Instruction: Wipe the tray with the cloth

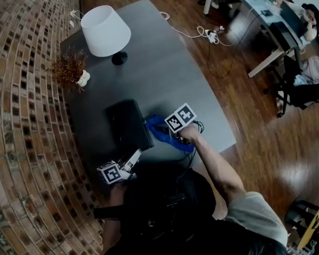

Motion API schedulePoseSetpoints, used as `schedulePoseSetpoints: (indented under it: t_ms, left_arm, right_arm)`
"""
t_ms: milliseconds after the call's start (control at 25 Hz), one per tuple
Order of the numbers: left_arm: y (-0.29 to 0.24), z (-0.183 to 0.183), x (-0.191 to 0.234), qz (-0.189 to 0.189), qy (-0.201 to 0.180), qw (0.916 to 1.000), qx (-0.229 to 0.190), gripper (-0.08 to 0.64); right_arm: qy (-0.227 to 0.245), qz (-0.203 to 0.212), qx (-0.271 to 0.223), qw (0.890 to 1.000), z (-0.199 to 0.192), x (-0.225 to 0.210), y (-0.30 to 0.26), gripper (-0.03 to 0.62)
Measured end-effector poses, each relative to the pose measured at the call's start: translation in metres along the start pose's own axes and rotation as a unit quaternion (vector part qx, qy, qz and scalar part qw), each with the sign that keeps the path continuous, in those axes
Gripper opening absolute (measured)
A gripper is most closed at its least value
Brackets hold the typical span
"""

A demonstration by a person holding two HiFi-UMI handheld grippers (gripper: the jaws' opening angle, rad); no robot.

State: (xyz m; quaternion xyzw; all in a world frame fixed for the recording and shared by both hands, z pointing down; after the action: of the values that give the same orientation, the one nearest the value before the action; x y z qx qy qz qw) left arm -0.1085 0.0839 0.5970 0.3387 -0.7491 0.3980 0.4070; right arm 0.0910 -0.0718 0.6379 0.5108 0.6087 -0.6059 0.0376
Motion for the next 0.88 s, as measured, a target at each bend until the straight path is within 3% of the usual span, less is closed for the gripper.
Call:
schedulePoseSetpoints:
  t_ms: [80, 160, 240, 320, 440, 640, 800, 880]
  left_arm:
    - [0.0, -0.001, 0.001, -0.005, 0.01, 0.9999, -0.005, 0.048]
    - [0.0, -0.003, -0.001, -0.006, 0.021, 0.9997, -0.006, 0.048]
    - [-0.001, -0.004, 0.0, -0.006, 0.022, 0.9998, -0.001, 0.048]
    - [-0.002, -0.005, -0.002, -0.01, 0.019, 0.9998, 0.006, 0.048]
    - [-0.002, -0.004, -0.002, -0.012, 0.02, 0.9997, 0.009, 0.048]
    - [-0.001, 0.0, -0.001, -0.018, 0.029, 0.9994, 0.0, 0.043]
    - [-0.002, -0.002, -0.001, -0.02, 0.027, 0.9994, -0.005, 0.043]
    - [-0.003, -0.003, -0.003, -0.021, 0.027, 0.9994, -0.004, 0.043]
  right_arm:
    - [-0.038, -0.018, -0.104, 0.994, 0.054, -0.015, 0.012, 0.132]
    - [-0.076, -0.018, -0.166, 0.983, 0.097, -0.026, 0.009, 0.132]
    - [-0.093, -0.019, -0.163, 0.982, 0.123, -0.033, -0.009, 0.132]
    - [-0.094, -0.026, -0.124, 0.987, 0.124, -0.035, -0.027, 0.132]
    - [-0.091, -0.006, -0.087, 0.992, 0.092, -0.027, -0.029, 0.132]
    - [-0.015, 0.006, -0.078, 0.997, 0.026, 0.019, -0.008, 0.132]
    - [0.065, 0.0, 0.057, 0.996, -0.053, 0.046, -0.029, 0.132]
    - [0.075, 0.003, 0.092, 0.993, -0.086, 0.047, -0.027, 0.132]
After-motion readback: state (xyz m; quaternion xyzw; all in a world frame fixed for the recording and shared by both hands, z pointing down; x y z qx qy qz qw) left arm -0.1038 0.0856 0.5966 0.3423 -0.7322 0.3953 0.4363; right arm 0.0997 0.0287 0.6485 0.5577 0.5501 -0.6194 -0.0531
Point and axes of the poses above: the fingertips, and each gripper's own axes: y backward along the fingers, x to its left, z out of its top, the point moved 8 cm from there along y, backward along the fingers, and after that the axes turned 12 degrees about x, right-handed, at the moved point
